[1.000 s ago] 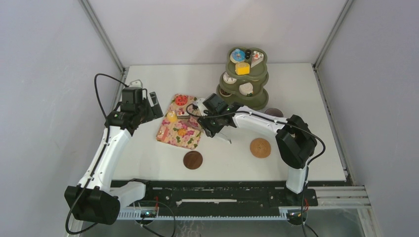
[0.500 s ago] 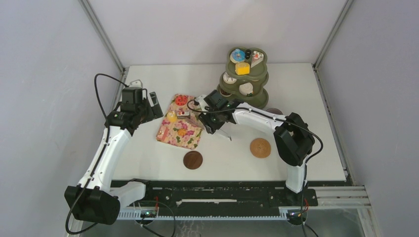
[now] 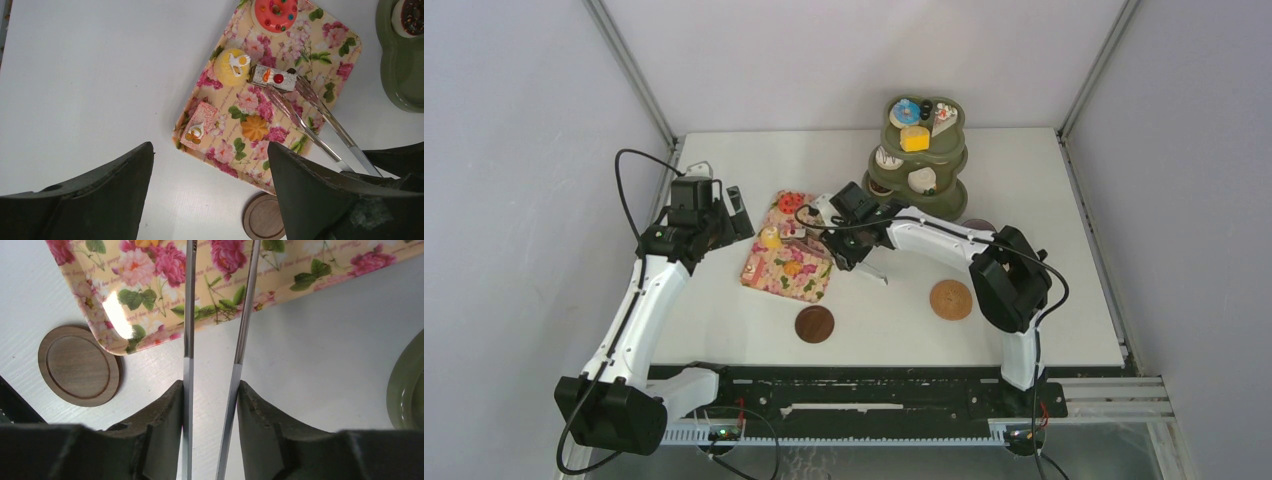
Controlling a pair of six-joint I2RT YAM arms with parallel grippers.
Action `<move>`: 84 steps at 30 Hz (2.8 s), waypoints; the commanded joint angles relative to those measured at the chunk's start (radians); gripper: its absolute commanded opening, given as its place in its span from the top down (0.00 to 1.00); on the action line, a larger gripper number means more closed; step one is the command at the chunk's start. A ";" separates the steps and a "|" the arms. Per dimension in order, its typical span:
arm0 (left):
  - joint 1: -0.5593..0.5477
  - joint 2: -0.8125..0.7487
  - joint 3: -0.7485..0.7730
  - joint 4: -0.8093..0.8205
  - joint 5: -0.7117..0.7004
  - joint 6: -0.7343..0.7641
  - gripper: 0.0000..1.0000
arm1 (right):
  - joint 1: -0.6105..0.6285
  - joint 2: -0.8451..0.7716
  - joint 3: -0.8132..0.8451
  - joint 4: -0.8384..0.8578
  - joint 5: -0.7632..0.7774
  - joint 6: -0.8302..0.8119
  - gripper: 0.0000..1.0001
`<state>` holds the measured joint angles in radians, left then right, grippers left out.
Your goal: Serve the afternoon tea
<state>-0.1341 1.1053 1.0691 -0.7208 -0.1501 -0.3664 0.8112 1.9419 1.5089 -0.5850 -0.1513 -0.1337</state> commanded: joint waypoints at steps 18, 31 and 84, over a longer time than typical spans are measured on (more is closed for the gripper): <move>0.008 -0.006 0.014 0.022 0.019 -0.004 0.12 | -0.001 -0.311 -0.191 0.022 0.091 0.069 0.90; 0.008 0.012 0.022 0.034 0.028 -0.005 0.12 | -0.124 -0.707 -0.534 -0.061 0.195 0.311 0.90; 0.007 0.028 0.007 0.095 0.113 -0.025 0.12 | -0.892 -0.615 -0.158 -0.243 0.033 0.350 0.90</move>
<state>-0.1341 1.1484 1.0691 -0.6624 -0.0452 -0.3775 -0.0807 1.2633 1.2762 -0.8913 -0.0692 0.1932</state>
